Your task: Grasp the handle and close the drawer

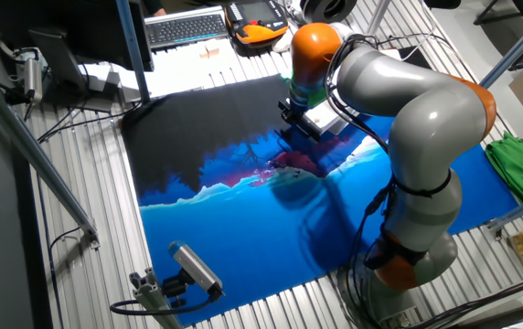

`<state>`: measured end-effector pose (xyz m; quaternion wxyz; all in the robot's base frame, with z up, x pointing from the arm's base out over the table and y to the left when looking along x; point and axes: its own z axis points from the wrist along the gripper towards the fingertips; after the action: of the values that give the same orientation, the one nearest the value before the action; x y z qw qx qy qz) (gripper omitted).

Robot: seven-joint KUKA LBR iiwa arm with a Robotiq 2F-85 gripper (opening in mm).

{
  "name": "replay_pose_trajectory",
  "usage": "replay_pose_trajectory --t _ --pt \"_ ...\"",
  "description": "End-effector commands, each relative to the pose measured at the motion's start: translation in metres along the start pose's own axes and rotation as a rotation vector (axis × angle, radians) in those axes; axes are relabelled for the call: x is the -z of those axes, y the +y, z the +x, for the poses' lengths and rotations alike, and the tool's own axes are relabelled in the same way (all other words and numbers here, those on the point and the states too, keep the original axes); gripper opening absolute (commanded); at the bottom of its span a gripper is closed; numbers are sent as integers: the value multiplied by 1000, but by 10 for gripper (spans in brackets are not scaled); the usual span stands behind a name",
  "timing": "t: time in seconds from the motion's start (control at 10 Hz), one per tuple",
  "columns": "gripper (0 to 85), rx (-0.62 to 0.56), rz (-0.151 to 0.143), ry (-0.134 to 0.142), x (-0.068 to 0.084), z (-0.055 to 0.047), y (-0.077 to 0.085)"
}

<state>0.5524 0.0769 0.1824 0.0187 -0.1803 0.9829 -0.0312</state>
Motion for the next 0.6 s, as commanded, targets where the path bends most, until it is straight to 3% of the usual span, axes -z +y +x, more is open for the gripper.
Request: replay_pose_trajectory --t 0.0,0.5 --pt "170 -1 2 -1 -1 0 0" --pt "170 -17 13 -4 -3 0 0"
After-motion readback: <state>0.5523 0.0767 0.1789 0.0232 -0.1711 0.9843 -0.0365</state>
